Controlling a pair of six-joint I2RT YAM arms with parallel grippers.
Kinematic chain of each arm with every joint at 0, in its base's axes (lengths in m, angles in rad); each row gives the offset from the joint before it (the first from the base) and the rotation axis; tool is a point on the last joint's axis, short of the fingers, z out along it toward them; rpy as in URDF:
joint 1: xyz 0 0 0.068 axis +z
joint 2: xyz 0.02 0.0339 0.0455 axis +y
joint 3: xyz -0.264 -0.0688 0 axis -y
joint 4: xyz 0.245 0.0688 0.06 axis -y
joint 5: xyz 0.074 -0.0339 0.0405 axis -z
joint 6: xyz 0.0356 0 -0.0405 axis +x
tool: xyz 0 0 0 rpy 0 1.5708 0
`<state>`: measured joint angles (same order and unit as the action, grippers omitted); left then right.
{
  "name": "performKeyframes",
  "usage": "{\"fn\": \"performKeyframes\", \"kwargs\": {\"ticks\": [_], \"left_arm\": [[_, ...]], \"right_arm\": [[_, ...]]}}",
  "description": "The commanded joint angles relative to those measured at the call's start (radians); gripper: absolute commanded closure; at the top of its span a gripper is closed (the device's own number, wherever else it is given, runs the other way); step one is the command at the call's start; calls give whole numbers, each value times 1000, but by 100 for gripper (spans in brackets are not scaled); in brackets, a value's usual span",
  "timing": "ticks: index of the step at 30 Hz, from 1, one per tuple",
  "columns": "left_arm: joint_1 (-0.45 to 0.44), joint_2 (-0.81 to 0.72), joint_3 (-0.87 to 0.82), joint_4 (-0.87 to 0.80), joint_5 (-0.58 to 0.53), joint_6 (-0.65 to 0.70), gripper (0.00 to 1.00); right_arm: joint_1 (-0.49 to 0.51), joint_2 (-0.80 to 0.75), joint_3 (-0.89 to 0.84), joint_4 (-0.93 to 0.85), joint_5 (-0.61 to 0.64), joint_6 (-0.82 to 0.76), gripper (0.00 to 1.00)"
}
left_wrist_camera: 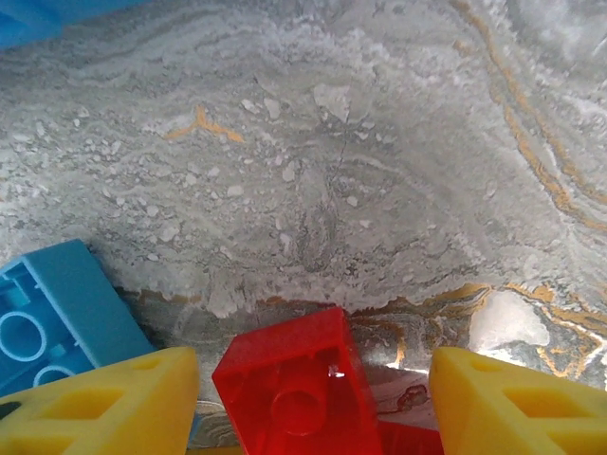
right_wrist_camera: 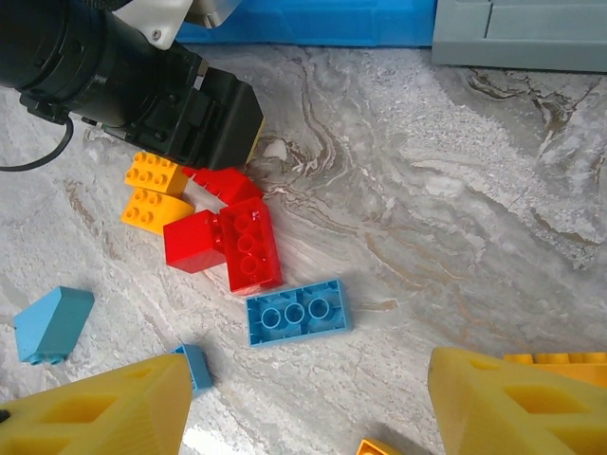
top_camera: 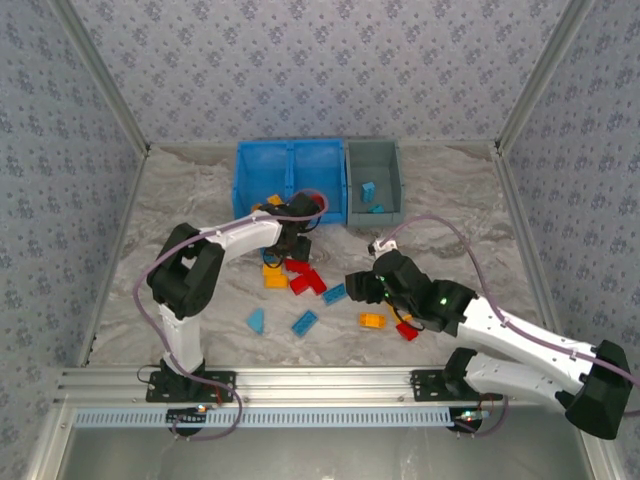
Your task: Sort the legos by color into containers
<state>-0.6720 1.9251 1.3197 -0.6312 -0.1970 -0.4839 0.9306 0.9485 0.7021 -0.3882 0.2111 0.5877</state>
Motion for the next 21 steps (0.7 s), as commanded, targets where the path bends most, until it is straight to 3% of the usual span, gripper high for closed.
{"fn": "performKeyframes", "kwargs": {"ticks": [1,9,16,21], "left_arm": [[6,-2,-2,-9,17,-40,39],[3,7,3,4,25,-41,59],[-9,-2,9,8,17,-33,63],[-51,-55,97,-35,-16,-22,65]], "right_arm": [[8,9,29,13,-24,2,31],[7,8,29,5,-16,4,31],[6,-2,39,-4,-5,-3,31],[5,-44,97,-55,68,-54,32]]}}
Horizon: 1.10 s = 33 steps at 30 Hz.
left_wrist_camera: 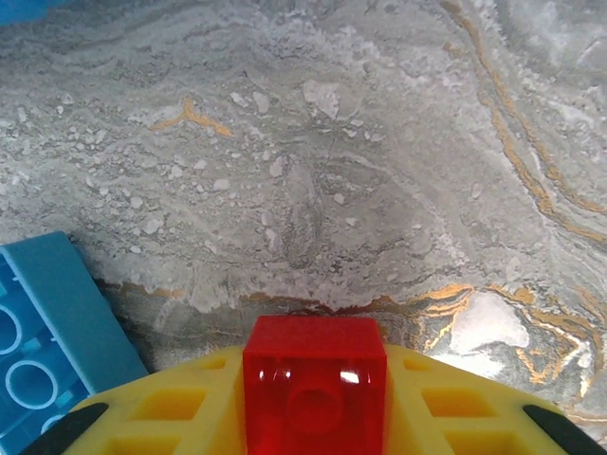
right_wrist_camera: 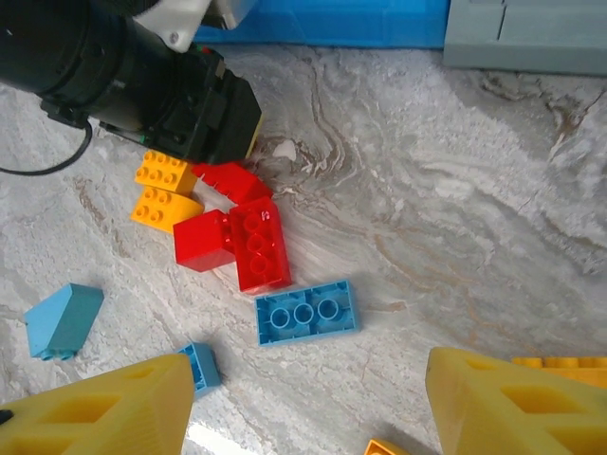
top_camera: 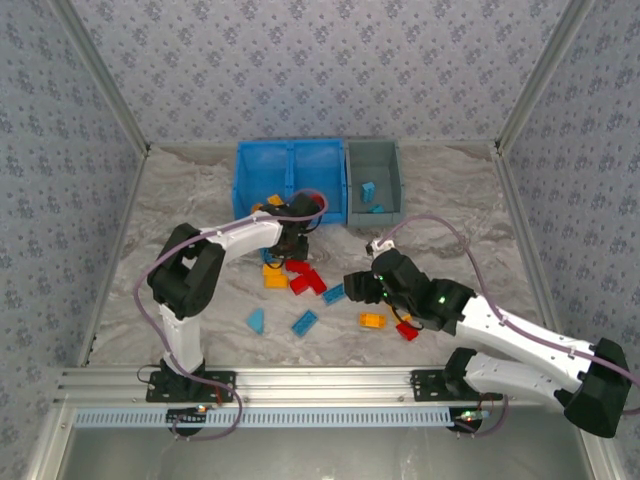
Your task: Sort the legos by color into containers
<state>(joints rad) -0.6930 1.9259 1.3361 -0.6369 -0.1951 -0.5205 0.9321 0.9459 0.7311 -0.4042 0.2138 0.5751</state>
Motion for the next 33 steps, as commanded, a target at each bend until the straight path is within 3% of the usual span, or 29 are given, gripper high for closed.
{"fn": "performKeyframes", "kwargs": {"ticks": [1,10,19,26,29,33], "left_arm": [[-33,-60,107,-35,-11,14,64],[10,90,444,-59,91,38,64],[99,317,710,-13,269,-17,62],[109,371,745,0,332,-33,54],[109,348,719,-7,323,-36,43],[110,263,651,16,293,-37,39]], "right_arm": [[1,-49,84,-45,84,-55,32],[-92,52,250,-26,136,-134,30],[-107,116,297,-6,127,-130,31],[-109,117,269,-10,120,-111,31],[-111,117,255,-14,117,-102,30],[-113,111,246,-32,120,-97,30]]}}
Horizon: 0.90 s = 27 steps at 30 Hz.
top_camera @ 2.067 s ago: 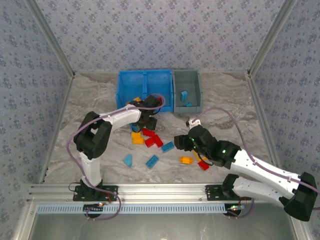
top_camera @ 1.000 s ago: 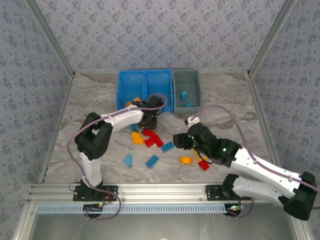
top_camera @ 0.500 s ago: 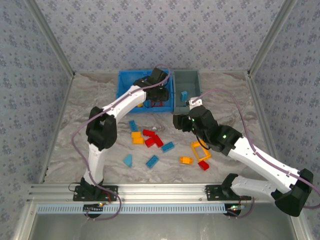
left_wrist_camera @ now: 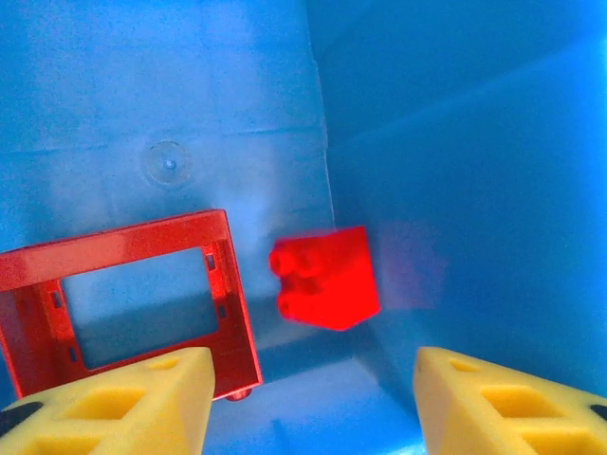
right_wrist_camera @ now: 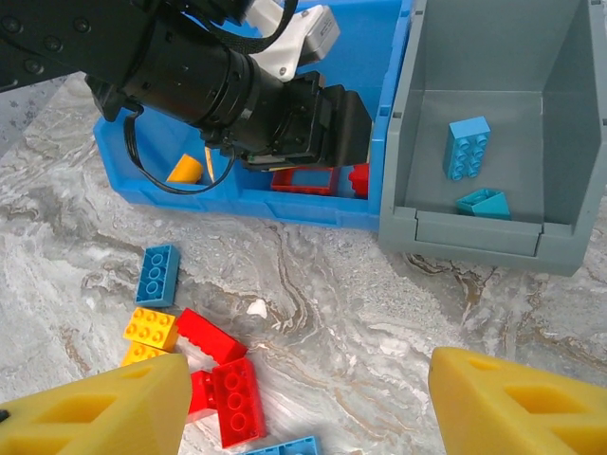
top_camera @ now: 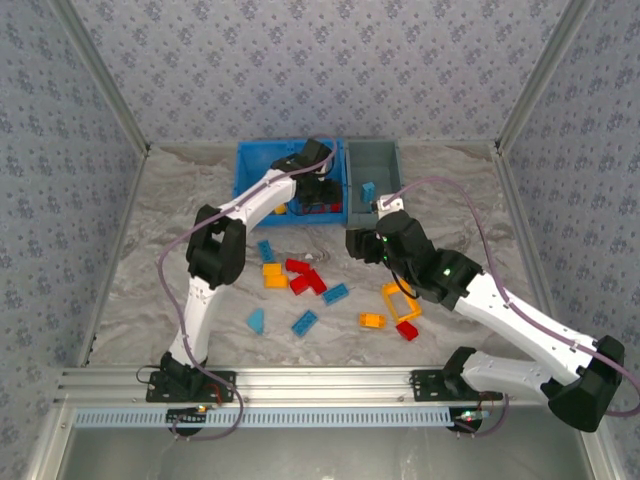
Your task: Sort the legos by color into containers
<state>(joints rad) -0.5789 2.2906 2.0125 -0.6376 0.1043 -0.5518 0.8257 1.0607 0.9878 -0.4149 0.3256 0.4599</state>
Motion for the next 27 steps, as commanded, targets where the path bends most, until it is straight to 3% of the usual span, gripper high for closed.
{"fn": "performKeyframes", "kwargs": {"ticks": [1,7,11,14,19,22,27], "left_arm": [[-5,-121,-34,15,-14,-4,39],[-16,-304,-153,29,-76,-6,39],[-66,-480,-309,62,-72,-2,38],[-151,-637,-500,137,-56,-26,37],[-372,-824,-794,282,-87,-115,35],[-497,-873,-897,334,-128,-166,35],[-618,-899,-962,355,-181,-208,36]], "right_arm": [[-6,-6,-12,-27,14,19,30],[-23,-15,9,-172,69,48,33],[-112,2,6,-407,60,159,40],[-202,3,-82,-477,-22,208,43],[-303,19,-238,-425,-151,211,43],[-330,91,-272,-371,-196,191,45],[-348,205,-287,-318,-207,178,53]]}}
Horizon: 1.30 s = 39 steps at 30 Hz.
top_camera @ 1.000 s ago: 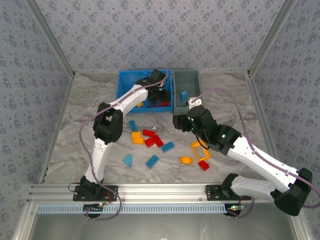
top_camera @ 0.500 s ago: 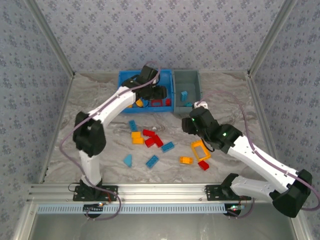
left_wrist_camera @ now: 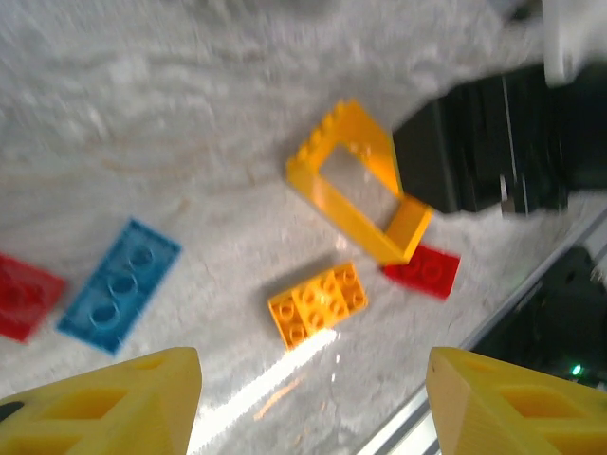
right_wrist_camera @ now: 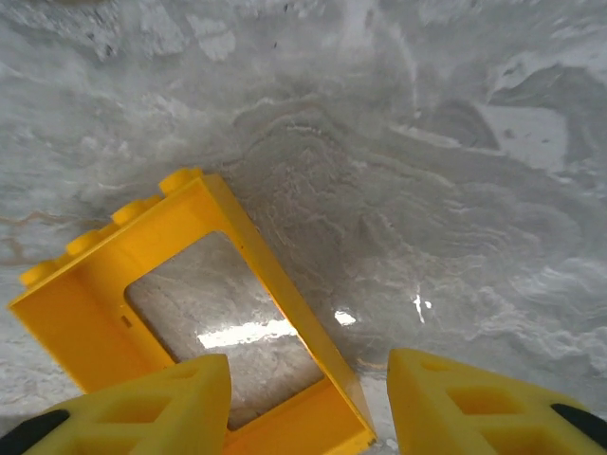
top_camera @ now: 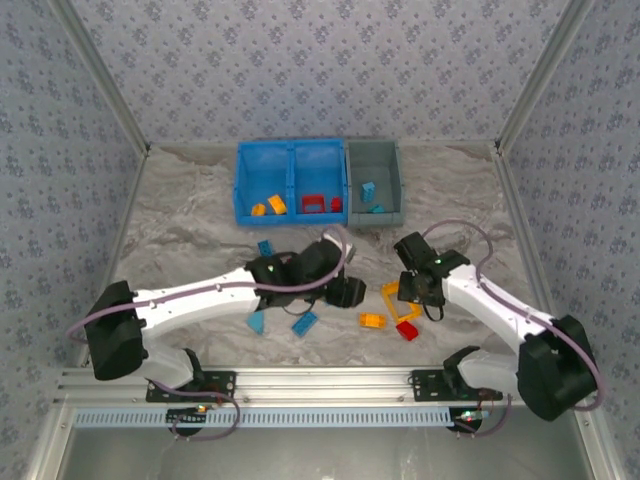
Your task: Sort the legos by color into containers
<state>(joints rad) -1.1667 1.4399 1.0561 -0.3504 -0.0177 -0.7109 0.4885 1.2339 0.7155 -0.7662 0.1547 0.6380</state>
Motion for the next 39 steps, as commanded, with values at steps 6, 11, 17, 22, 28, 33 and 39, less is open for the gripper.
{"fn": "performKeyframes", "kwargs": {"ticks": [6,11,17,22,28,33,39], "left_arm": [[-57,-51,-25,66,-80,-68,36],[-57,-52,-23,47,-114,-71,36],[-57,-27,-31,41,-126,-94,36],[-39,31,-13,-2,-128,-138,36],[4,125,1,9,-89,-229,42],[12,226,77,-9,-54,-274,46],[13,360,187,-41,-10,-357,48]], "right_arm": [[-15,73,-19,71,-29,-1,62],[-16,69,-17,73,-23,-36,66],[-16,81,-22,140,-74,-20,71],[3,133,35,209,-128,36,72],[9,152,62,277,-213,65,72],[-6,53,74,180,-128,66,69],[-18,-117,70,45,-19,58,67]]}}
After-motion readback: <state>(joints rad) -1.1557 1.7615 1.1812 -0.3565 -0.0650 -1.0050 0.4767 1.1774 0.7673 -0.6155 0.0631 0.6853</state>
